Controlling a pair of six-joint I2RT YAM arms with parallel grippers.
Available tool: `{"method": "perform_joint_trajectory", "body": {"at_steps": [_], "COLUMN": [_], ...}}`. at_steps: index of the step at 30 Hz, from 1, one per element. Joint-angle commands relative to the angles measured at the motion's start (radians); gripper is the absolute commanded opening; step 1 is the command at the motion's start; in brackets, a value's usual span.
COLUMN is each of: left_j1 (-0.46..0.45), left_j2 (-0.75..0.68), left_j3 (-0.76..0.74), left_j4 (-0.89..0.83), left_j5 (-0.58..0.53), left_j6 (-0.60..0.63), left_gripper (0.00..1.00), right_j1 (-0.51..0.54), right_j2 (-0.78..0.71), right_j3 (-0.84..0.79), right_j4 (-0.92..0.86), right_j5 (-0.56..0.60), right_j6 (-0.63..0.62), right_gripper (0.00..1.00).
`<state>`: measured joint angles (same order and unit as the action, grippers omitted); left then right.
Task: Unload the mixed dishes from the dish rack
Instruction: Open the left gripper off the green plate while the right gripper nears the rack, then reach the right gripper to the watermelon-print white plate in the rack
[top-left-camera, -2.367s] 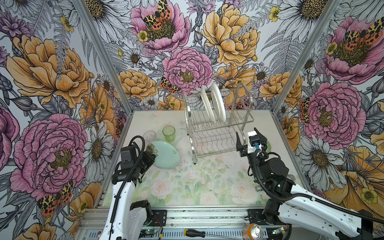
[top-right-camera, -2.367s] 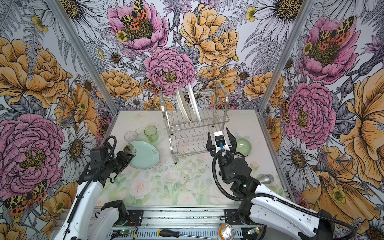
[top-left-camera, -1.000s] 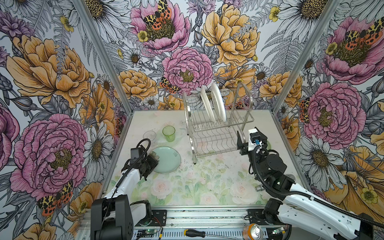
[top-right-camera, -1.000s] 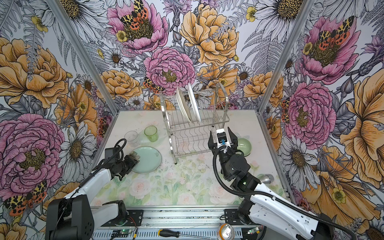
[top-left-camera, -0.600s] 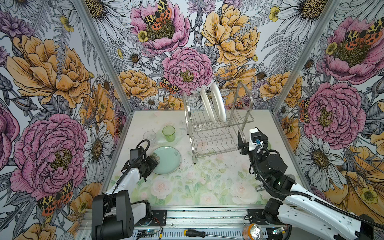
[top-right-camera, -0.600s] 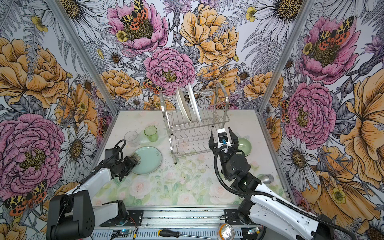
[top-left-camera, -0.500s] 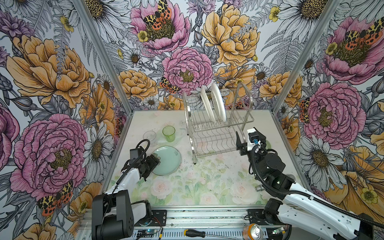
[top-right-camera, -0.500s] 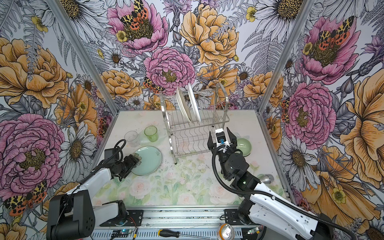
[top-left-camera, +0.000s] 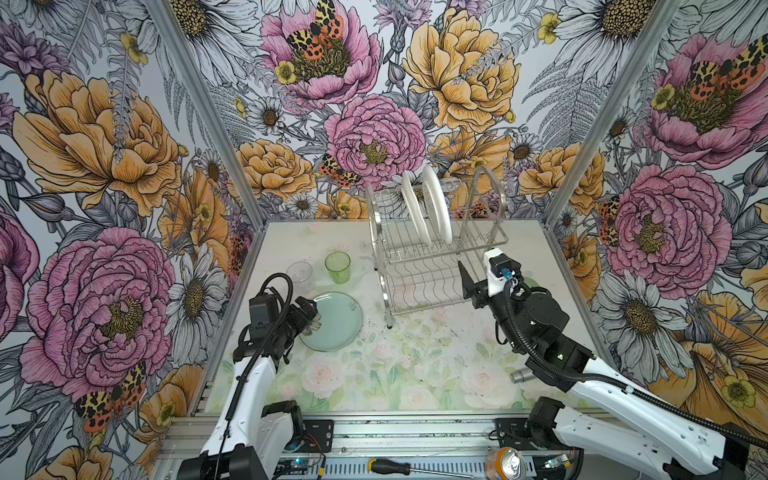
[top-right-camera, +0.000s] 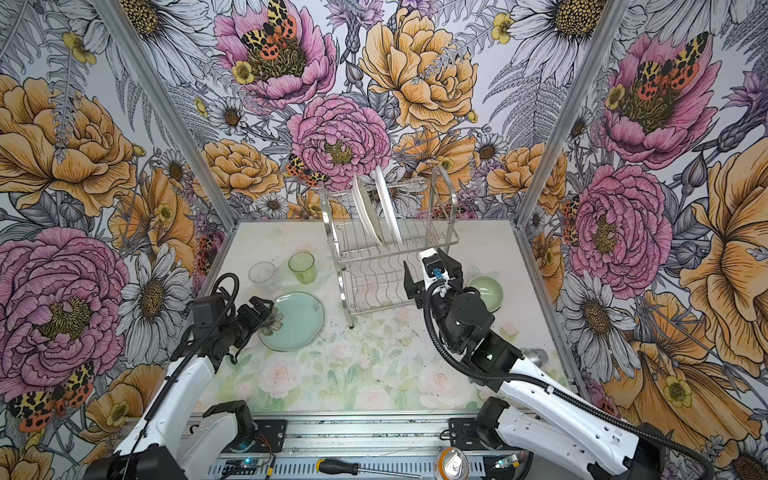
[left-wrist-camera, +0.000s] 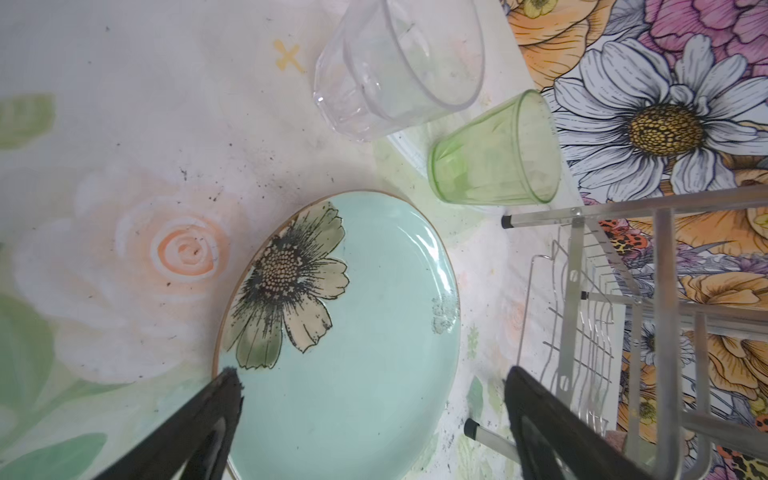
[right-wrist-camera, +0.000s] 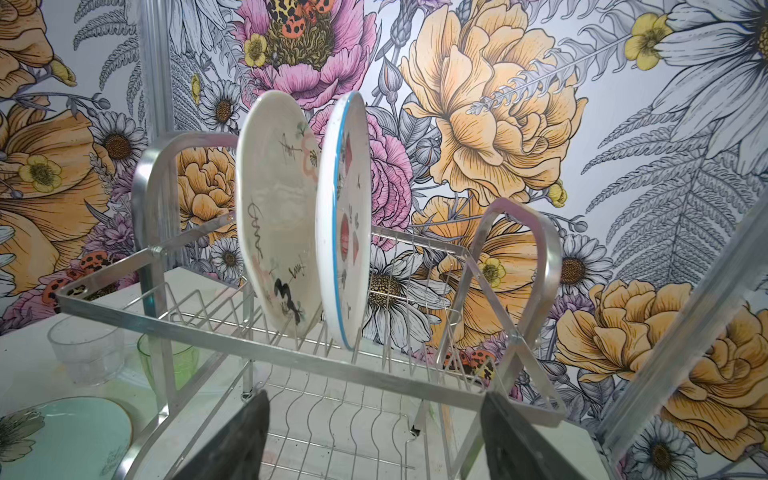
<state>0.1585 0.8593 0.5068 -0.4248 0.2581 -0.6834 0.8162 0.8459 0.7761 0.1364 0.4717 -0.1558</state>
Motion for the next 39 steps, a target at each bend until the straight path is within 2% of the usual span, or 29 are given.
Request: {"method": "perform_joint_trajectory", "body": {"at_steps": [1, 5, 10, 16, 23, 33, 39], "left_j1": [-0.018, -0.048, -0.1, -0.152, -0.171, -0.244, -0.246], "left_j2": [-0.064, -0.114, -0.143, -0.139, -0.056, -0.048, -0.049], "left_j3": [0.038, 0.073, 0.12, 0.157, 0.22, 0.23, 0.211], "left_j4": [-0.031, -0.041, -0.039, 0.002, 0.073, 0.146, 0.179], "left_j5": [0.016, 0.015, -0.022, -0.104, -0.072, -0.069, -0.06], "left_j6": [-0.036, -0.039, -0.029, 0.02, 0.058, 0.077, 0.071], "left_gripper": [0.99, 0.99, 0.99, 0.99, 0.99, 0.99, 0.99], "right_j1": [-0.012, -0.018, -0.017, -0.097, -0.215, -0.307, -0.316], "right_j2": [0.033, 0.081, 0.14, 0.216, 0.293, 0.364, 0.374], "right_j3": [0.086, 0.175, 0.271, 0.387, 0.513, 0.583, 0.583], "right_j4": [-0.081, -0.137, -0.189, -0.256, -0.33, -0.362, -0.361], "right_j5": [-0.093, -0.154, -0.147, -0.208, -0.362, -0.56, -0.599], "right_j6": [0.06, 0.092, 0.114, 0.164, 0.287, 0.409, 0.431], "right_gripper": [0.81, 0.82, 0.81, 0.81, 0.77, 0.73, 0.71]}}
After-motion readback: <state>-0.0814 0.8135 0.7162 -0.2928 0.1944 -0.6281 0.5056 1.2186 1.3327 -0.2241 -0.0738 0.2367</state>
